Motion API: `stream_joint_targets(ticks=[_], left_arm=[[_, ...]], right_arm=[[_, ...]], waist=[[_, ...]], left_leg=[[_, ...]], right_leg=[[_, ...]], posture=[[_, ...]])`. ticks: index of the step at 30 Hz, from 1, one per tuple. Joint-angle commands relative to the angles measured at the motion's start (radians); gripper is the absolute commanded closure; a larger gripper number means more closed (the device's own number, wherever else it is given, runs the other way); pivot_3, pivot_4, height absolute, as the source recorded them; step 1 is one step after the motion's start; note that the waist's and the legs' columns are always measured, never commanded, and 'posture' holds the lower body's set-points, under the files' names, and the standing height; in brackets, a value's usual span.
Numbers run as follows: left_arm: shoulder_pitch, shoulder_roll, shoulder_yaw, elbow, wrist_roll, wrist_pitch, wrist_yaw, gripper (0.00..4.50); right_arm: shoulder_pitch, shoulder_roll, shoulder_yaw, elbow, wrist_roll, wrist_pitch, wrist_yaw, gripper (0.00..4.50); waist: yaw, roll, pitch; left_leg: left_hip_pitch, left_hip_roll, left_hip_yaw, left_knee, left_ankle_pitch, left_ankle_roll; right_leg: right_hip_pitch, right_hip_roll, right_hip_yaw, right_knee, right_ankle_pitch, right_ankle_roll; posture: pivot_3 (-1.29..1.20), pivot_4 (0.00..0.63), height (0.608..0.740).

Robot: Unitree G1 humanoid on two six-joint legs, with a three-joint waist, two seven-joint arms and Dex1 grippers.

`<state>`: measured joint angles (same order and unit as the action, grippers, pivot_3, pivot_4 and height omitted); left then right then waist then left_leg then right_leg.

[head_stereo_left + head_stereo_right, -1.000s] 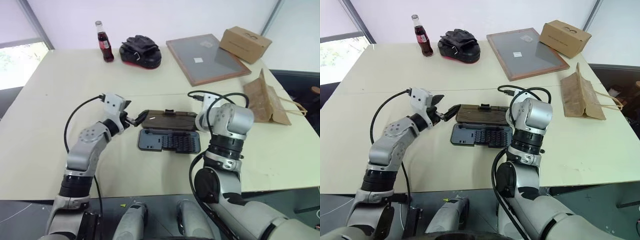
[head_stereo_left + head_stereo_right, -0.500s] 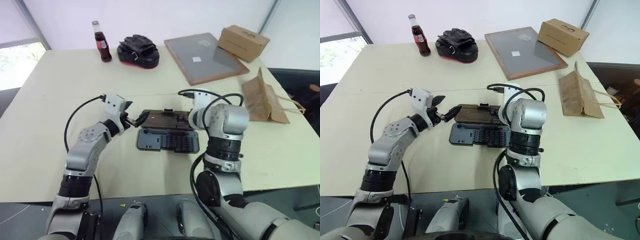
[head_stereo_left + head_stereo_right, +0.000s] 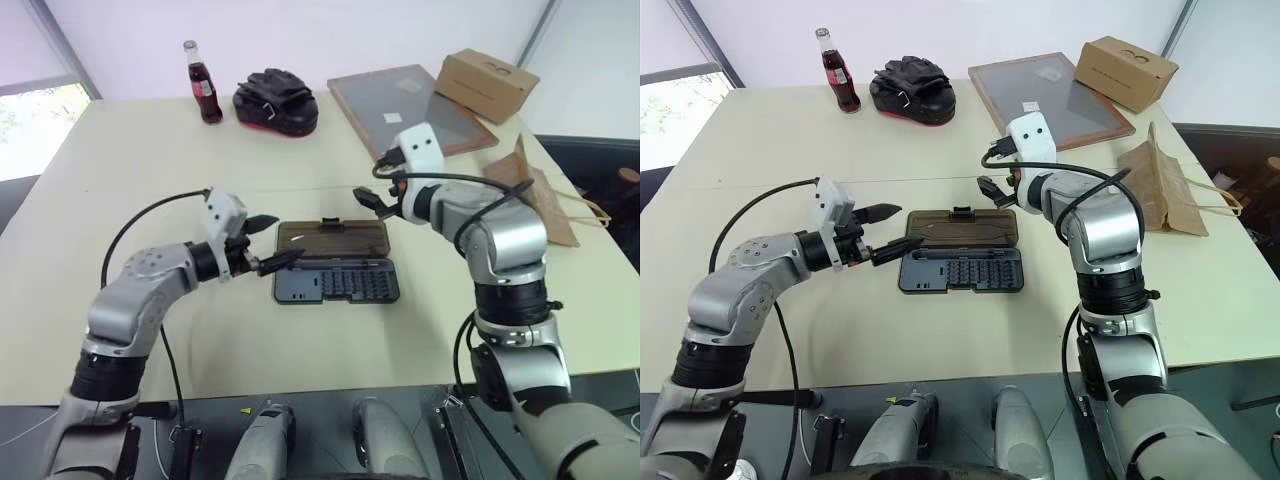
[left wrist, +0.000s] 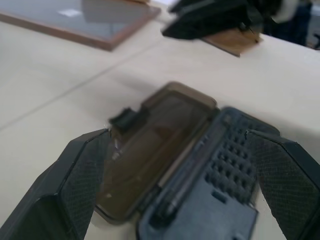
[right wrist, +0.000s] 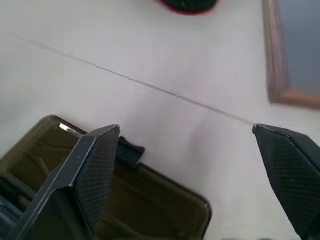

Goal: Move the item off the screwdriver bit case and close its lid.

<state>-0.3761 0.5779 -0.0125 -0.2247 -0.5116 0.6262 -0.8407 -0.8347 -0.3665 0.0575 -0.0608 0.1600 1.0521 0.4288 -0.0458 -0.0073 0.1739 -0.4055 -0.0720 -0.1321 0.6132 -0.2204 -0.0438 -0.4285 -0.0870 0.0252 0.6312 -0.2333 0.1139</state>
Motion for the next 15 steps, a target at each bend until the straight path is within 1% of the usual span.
stream_joint_targets(ticks=[1, 4, 9, 10, 11, 15], left_arm=[[0.023, 0.04, -0.039, -0.026, 0.023, -0.035, -0.065, 0.0], [0.033, 0.051, -0.064, 0.002, 0.057, -0.076, -0.09, 0.0], [0.029, 0.034, -0.079, 0.022, 0.078, -0.108, -0.1, 0.0], [0.029, 0.03, -0.081, 0.022, 0.08, -0.112, -0.099, 0.56], [0.029, 0.028, -0.081, 0.021, 0.081, -0.116, -0.1, 0.88], [0.031, 0.022, -0.081, 0.016, 0.085, -0.125, -0.101, 2.89]], right_arm=[[-0.017, -0.032, 0.031, 0.038, -0.014, -0.112, 0.045, 0.07], [-0.026, -0.043, 0.044, 0.084, -0.025, -0.169, 0.06, 0.07], [-0.028, -0.034, 0.048, 0.111, -0.026, -0.205, 0.069, 0.07], [-0.025, -0.032, 0.049, 0.112, -0.026, -0.209, 0.069, 0.0], [-0.024, -0.03, 0.051, 0.112, -0.026, -0.21, 0.068, 0.0], [-0.021, -0.026, 0.055, 0.111, -0.028, -0.217, 0.07, 0.0]], waist=[[0.0, 0.0, 0.0], [0.003, 0.0, 0.0], [0.004, 0.0, 0.0], [0.004, 0.0, 0.0], [0.003, 0.0, 0.0], [0.003, 0.0, 0.0]], left_leg=[[0.0, 0.0, 0.0, 0.0, 0.0, 0.0], [0.0, 0.0, 0.0, 0.0, 0.0, 0.0], [0.0, 0.0, 0.0, 0.0, 0.0, 0.0], [0.0, 0.0, 0.0, 0.0, 0.0, 0.0], [0.0, 0.0, -0.001, 0.0, 0.0, 0.0], [0.0, 0.0, -0.001, 0.0, 0.0, 0.0]], right_leg=[[0.0, 0.0, 0.0, 0.0, 0.0, 0.0], [0.0, 0.0, 0.0, 0.0, 0.0, 0.0], [0.0, 0.0, 0.0, 0.0, 0.0, 0.0], [0.0, 0.0, 0.0, 0.0, 0.0, 0.0], [0.0, 0.0, 0.0, 0.0, 0.0, 0.0], [0.0, 0.0, 0.0, 0.0, 0.0, 0.0]], posture=[[0.0, 0.15, 0.74], [0.0, 0.15, 0.74], [0.0, 0.15, 0.74], [0.0, 0.15, 0.74], [0.0, 0.15, 0.74], [0.0, 0.15, 0.74]])
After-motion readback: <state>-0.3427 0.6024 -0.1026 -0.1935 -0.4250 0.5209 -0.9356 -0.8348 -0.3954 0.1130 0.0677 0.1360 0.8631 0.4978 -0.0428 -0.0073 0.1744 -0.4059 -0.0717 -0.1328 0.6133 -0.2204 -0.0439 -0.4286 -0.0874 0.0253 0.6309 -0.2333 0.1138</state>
